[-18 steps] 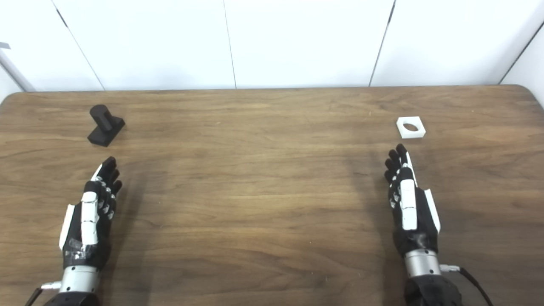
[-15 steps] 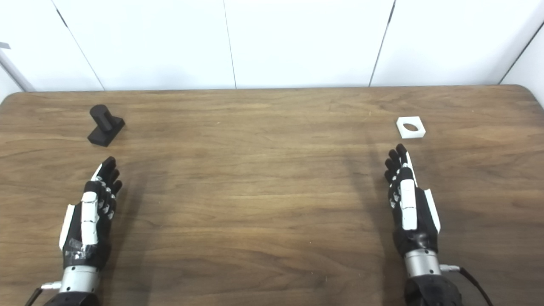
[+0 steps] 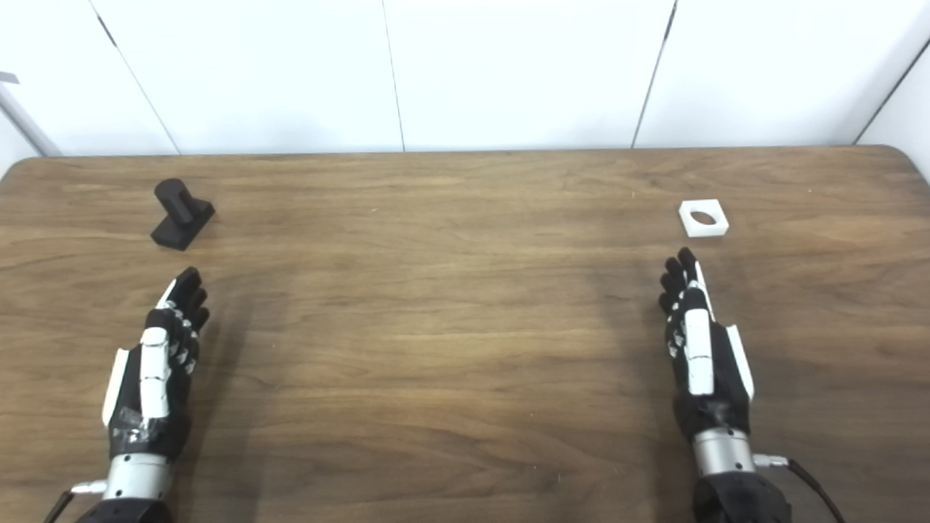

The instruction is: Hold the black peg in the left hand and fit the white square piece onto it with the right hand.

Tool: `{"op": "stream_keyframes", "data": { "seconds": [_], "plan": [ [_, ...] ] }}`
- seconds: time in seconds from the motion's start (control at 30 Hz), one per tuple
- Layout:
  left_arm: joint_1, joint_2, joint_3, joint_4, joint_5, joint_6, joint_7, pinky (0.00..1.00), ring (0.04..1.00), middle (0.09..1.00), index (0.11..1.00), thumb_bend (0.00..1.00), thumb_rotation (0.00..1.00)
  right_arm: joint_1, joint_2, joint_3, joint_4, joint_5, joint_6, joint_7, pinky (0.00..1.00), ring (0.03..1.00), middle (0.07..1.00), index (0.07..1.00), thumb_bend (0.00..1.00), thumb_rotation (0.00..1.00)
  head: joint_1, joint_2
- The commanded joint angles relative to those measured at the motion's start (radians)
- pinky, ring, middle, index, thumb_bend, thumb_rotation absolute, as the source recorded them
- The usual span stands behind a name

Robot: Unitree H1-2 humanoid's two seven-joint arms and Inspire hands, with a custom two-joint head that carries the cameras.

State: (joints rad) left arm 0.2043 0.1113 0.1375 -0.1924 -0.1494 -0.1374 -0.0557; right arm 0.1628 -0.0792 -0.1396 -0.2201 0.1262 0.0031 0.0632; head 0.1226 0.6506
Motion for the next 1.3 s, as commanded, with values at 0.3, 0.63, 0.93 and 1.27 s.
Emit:
{"op": "stream_keyframes", "data": {
  "seconds": [0.3,0.63,0.93,1.27],
  "plan": [
    [0.027,-0.055,-0.036,0.078,0.069,-0.128,0.026,1.0,0.983,0.97,0.935,0.37,0.95,0.018,-0.031,-0.023,0.058,0.031,-0.114,0.03,1.0,0.996,0.988,0.994,0.49,1.0,0.159,-0.146],
    [0.025,-0.069,-0.053,0.13,0.095,-0.179,0.034,1.0,0.987,0.969,0.929,0.41,0.91,0.018,-0.037,-0.019,0.082,0.011,-0.122,0.019,0.96,0.97,0.959,0.957,0.59,1.0,0.195,-0.208],
    [0.039,-0.073,-0.056,0.087,0.26,-0.109,0.111,0.99,0.973,0.953,0.93,0.52,0.64,0.022,-0.031,-0.01,0.059,0.006,-0.096,0.003,0.91,0.941,0.923,0.917,0.62,1.0,0.171,-0.191],
    [0.009,-0.03,-0.04,-0.02,0.578,0.049,0.236,0.94,0.95,0.933,0.895,0.77,0.25,0.016,-0.051,-0.009,0.1,0.029,-0.139,0.031,1.0,0.998,0.987,0.984,0.66,1.0,0.153,-0.175]
  ]
}}
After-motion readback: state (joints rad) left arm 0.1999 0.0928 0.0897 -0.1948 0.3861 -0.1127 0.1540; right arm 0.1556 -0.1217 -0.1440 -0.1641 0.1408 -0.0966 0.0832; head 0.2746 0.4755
